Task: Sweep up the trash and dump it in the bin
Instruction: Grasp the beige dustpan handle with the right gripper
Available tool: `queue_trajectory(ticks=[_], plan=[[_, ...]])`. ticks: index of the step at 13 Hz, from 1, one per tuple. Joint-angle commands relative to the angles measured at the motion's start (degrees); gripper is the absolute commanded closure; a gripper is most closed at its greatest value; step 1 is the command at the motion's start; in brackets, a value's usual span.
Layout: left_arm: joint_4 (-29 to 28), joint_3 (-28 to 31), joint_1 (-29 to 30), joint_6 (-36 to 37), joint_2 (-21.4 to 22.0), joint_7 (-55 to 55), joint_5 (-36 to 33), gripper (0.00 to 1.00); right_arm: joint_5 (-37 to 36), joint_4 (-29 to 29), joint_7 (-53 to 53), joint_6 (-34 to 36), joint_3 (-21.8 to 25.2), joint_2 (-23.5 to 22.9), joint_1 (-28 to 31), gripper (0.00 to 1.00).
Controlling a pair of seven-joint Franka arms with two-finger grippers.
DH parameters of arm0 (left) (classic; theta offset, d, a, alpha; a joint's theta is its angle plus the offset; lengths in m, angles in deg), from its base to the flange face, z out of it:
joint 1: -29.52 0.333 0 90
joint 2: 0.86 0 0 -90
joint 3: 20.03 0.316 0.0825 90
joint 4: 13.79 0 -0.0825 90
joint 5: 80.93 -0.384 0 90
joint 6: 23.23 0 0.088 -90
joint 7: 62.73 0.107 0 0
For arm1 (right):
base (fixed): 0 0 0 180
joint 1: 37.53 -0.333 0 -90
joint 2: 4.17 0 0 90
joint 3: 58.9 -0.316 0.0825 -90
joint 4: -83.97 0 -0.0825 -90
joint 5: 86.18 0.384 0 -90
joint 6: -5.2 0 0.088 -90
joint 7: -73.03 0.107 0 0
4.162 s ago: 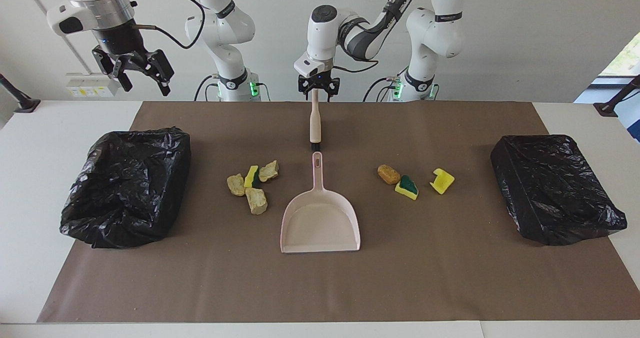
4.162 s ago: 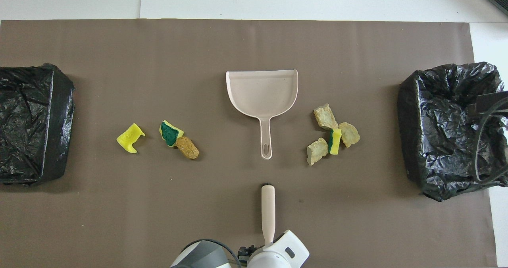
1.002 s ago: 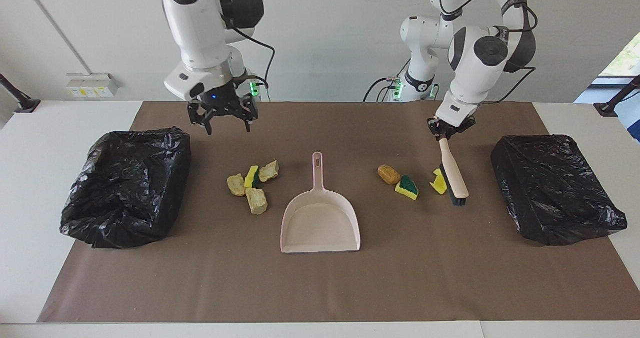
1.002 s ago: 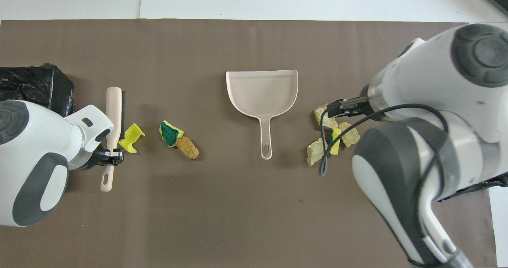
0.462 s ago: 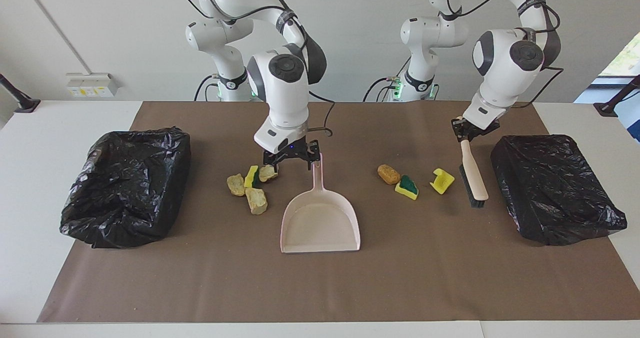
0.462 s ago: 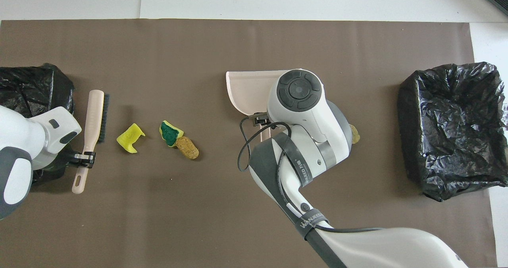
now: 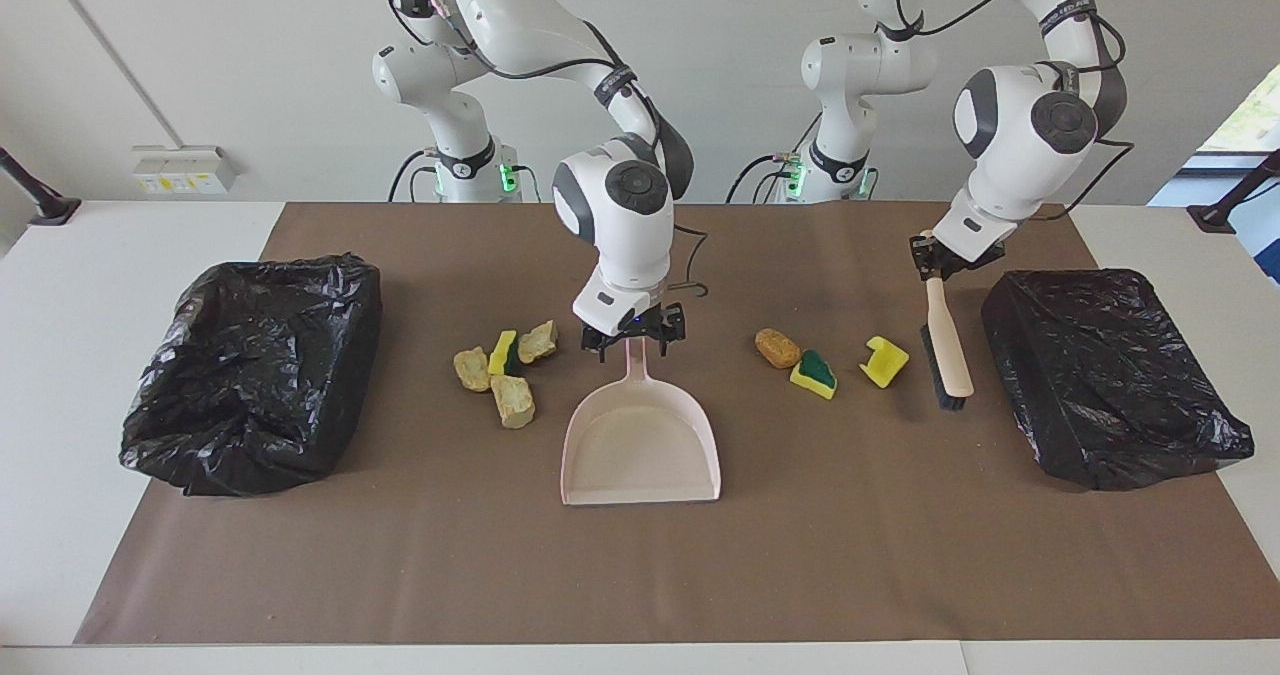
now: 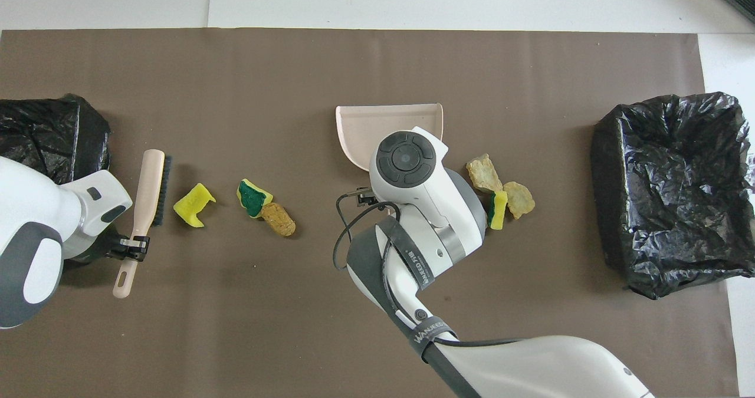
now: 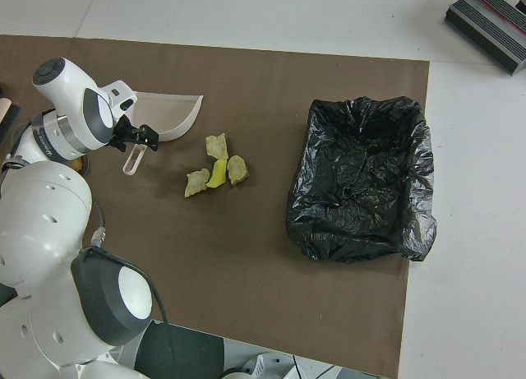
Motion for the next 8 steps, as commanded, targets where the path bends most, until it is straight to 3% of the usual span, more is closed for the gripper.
queue_trajectory(ticks=[1,5,7,8], plan=[[-2.2,-0.6,1.5,-0.9,0.6,0.8,-0.8,1.0,1.0,-1.5,-2.3,-0.8,0.2,0.9,-0.1,0.0],[-4.0,-0.6,3.4,-4.1,0.5,0.3,-0.8,1.0,0.2,-1.0,-3.3,2.1,0.2,1.3,-0.3,0.09],[-4.2,-0.7,3.4,-4.2,0.5,0.0,-0.7,1.0,0.3,-0.9,-3.7,2.5,0.2,1.3,-0.1,0.24],[-4.4,-0.7,2.9,-4.2,0.5,-0.1,-0.7,1.0,0.8,-0.5,-4.4,3.2,0.2,1.4,0.2,0.37]])
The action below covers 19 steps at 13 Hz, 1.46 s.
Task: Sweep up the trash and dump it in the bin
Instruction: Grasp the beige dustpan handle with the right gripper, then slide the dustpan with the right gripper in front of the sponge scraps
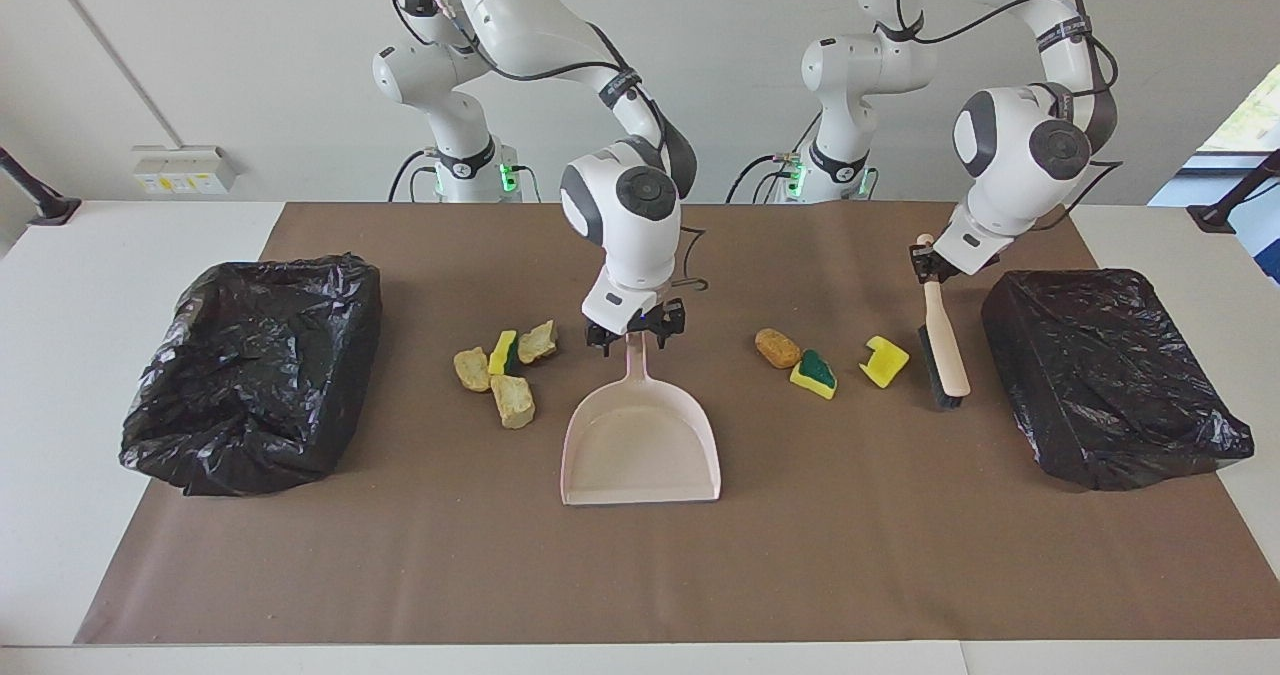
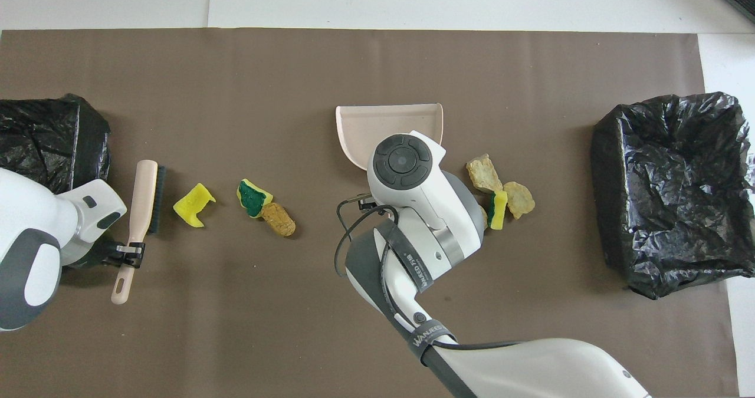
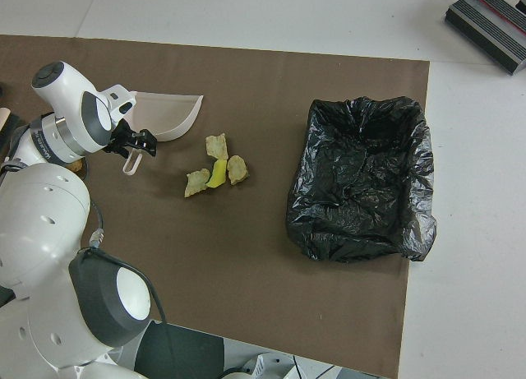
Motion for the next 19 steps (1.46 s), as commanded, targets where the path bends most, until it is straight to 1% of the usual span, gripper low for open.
queue_trajectory(ticks=[1,2,3,4,5,6,7,8,9,11,13,15,17,18,19], plan=[[-1.3,-0.8,0.1,-1.5,0.7,-0.3,-0.6,1.0,1.1,-0.1,-2.9,2.7,0.0,1.0,0.6,0.65],[-1.3,-0.8,-0.2,-1.6,0.6,-1.3,-0.6,1.0,1.1,0.0,-3.3,3.8,0.0,1.2,0.6,1.0],[-1.3,-0.8,-1.7,-1.9,-0.3,-3.3,-0.6,1.0,1.4,0.0,-4.1,3.8,0.0,1.4,0.4,1.0],[-1.3,-0.8,-3.4,-2.6,-0.7,-5.3,-0.5,1.0,3.4,0.0,-4.2,3.4,0.0,2.4,0.5,1.0],[-1.3,-0.9,-4.1,-2.6,-0.7,-6.6,0.1,1.0,5.3,0.0,-5.8,3.2,0.1,4.1,1.1,1.0],[-1.3,-0.9,-6.8,-2.6,-0.7,-8.9,0.5,1.0,5.8,-0.1,-10.7,3.8,0.1,5.9,3.0,1.0],[-1.3,-0.9,-8.3,-2.6,-0.7,-11.1,1.1,1.0,5.8,-0.5,-14.4,5.0,0.2,8.0,4.0,1.0],[-1.3,-0.9,-10.7,-2.6,-0.6,-12.7,2.6,1.0,5.6,-0.9,-18.9,6.9,0.2,9.8,5.0,1.0],[-1.3,-0.9,-12.3,-2.6,-0.5,-14.1,3.3,1.0,4.9,-0.9,-25.1,8.7,0.2,10.9,5.5,1.0],[-1.3,-0.9,-15.6,-2.5,-0.3,-16.8,4.2,1.0,3.6,-0.9,-31.0,12.9,0.2,12.4,5.5,1.0],[-1.3,-0.9,-17.7,-2.4,-0.2,-18.6,4.5,1.0,3.6,-3.9,-41.9,11.6,0.2,13.8,5.6,1.0],[-1.3,-1.0,-19.4,-2.2,0.0,-20.2,4.6,1.0,3.6,-7.8,-58.0,8.3,0.2,15.2,6.6,1.0],[-1.3,-1.0,-20.3,-2.3,0.0,-20.7,5.7,1.0,2.9,-9.4,-63.8,8.1,0.4,15.9,6.7,1.0],[-1.3,-1.0,-21.0,-2.4,0.0,-20.7,6.1,1.0,1.5,-10.2,-65.3,7.6,0.3,16.5,6.7,1.0],[-1.3,-0.9,-21.0,-2.4,0.0,-20.7,6.3,1.0,0.6,-12.5,-65.7,6.2,0.3,17.5,6.7,1.0]])
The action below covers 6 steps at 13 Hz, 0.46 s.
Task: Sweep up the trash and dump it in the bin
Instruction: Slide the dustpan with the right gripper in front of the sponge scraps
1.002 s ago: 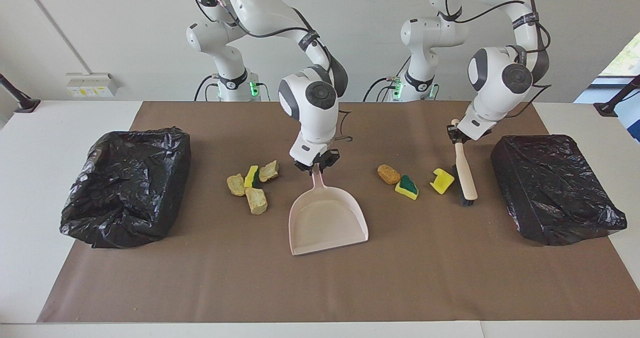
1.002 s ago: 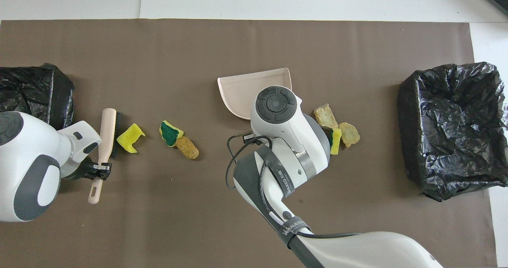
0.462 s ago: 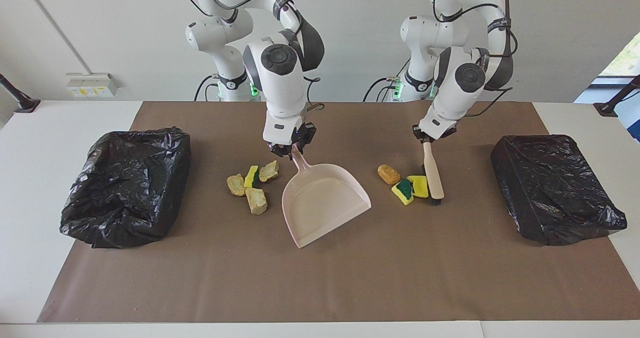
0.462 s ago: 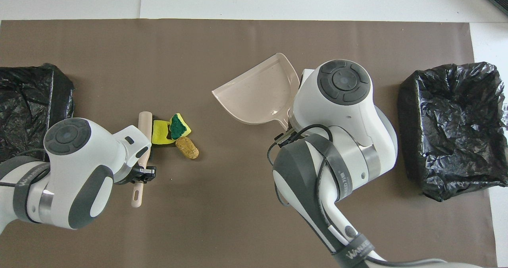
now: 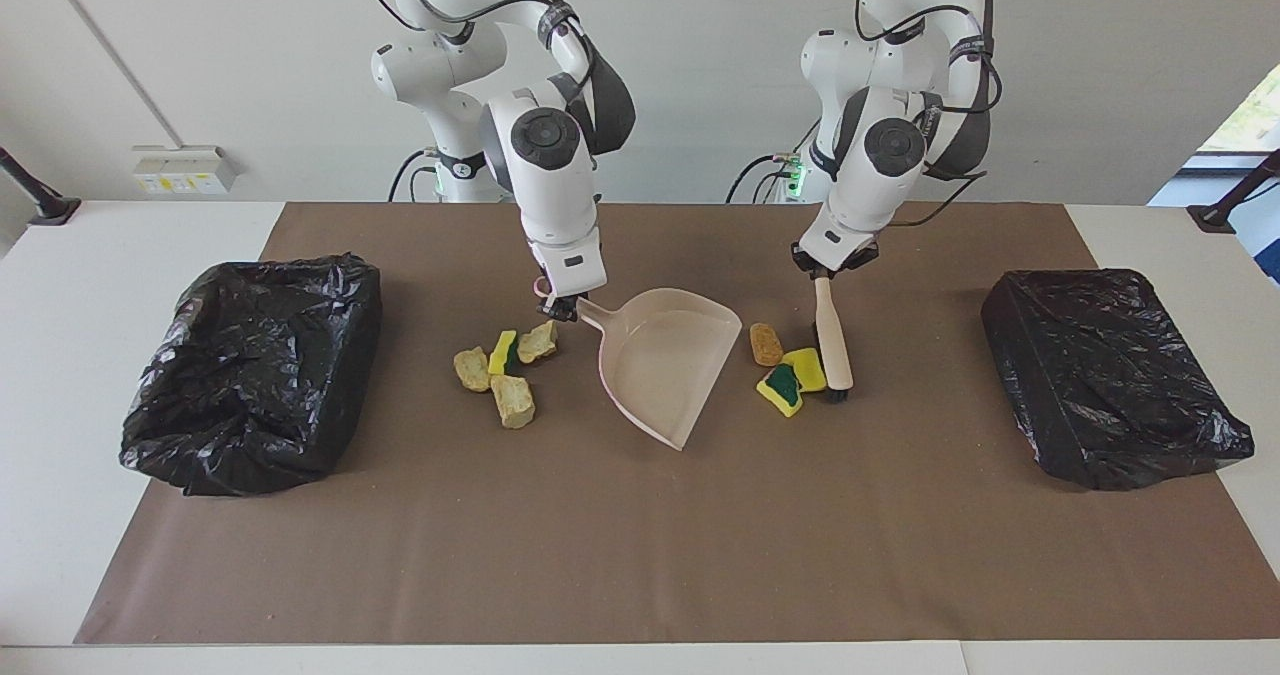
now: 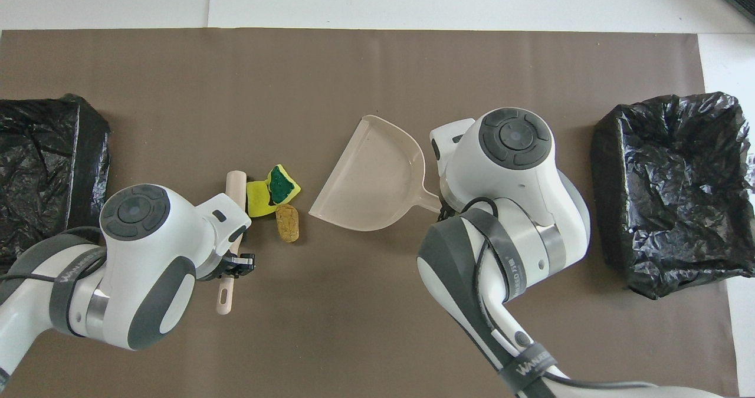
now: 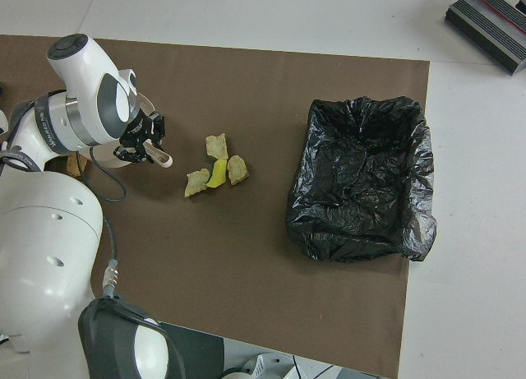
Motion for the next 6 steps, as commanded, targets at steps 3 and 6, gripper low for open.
queue_trajectory(ticks=[3,6], plan=[[-0.8,0.9,-1.2,-0.8,1.3,-0.7,0.8,1.0,-7.9,-10.3,0.7,-6.8,-0.4,5.7,-2.7,1.0],[-0.8,0.8,-1.5,-1.0,0.6,-0.7,1.2,1.0,-11.2,-12.6,6.3,-8.6,-0.4,5.1,-6.2,1.0]])
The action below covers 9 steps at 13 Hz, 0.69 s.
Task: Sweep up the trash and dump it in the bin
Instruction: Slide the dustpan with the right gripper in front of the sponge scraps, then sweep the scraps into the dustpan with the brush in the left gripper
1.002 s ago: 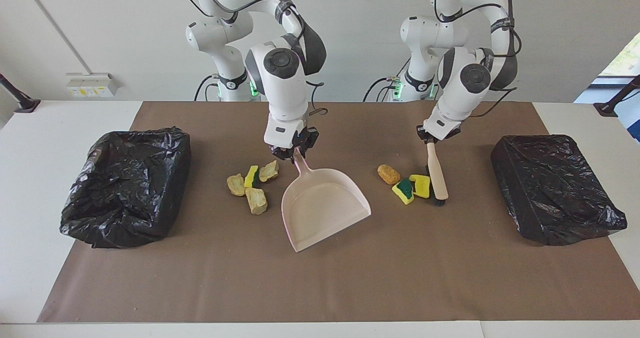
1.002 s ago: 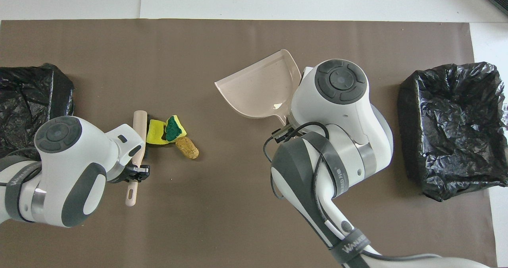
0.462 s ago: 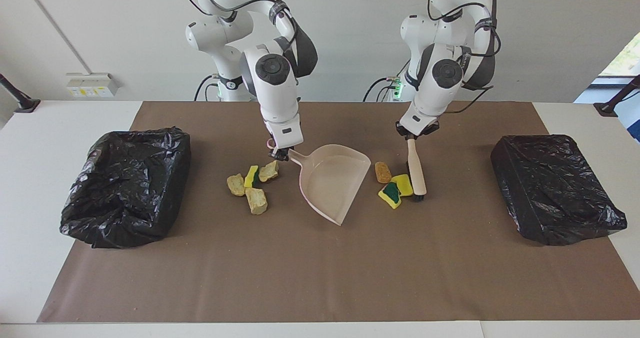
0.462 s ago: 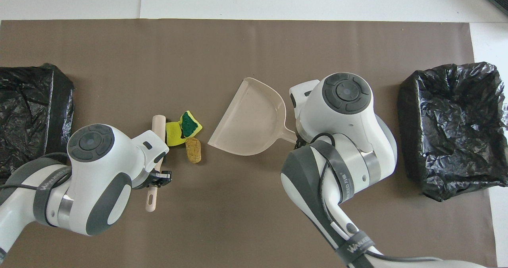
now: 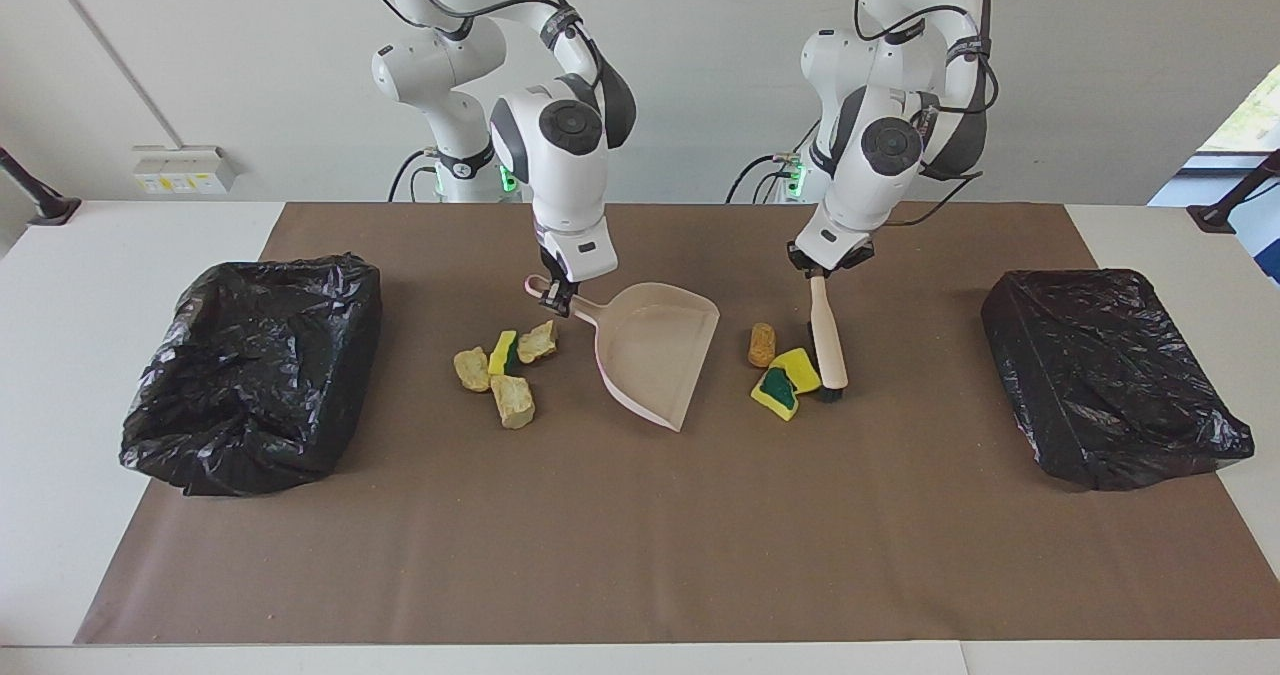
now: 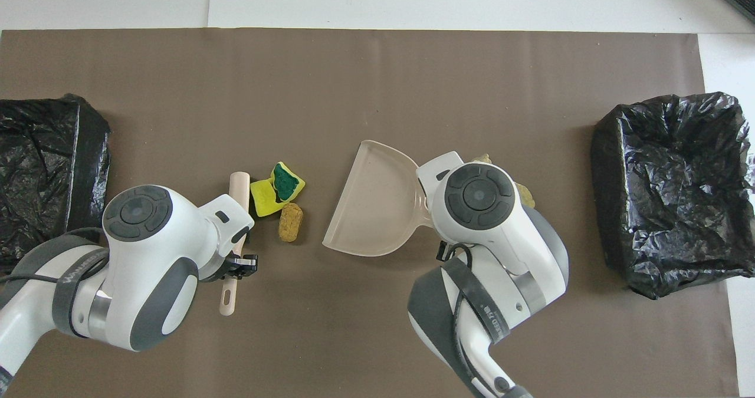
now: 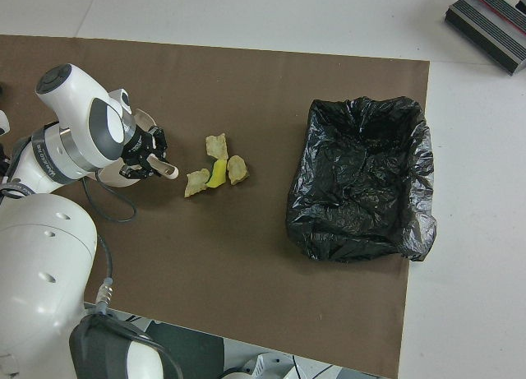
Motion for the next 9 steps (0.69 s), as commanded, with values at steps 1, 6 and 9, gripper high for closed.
queue_trajectory(ticks=[1,6,9], plan=[[-0.8,0.7,-1.8,-1.4,0.6,-0.6,1.9,1.0,-2.1,-3.5,2.5,-2.9,-0.2,0.9,-1.8,1.0],[-0.7,0.7,-9.5,-3.0,1.1,-0.5,6.3,1.0,-2.1,-3.5,6.7,-4.5,-0.2,-2.3,-6.3,1.0],[-0.4,0.6,-14.0,-2.4,1.3,-2.7,9.1,1.0,-2.1,-3.4,6.8,-4.6,-0.2,-2.5,-6.0,1.0]])
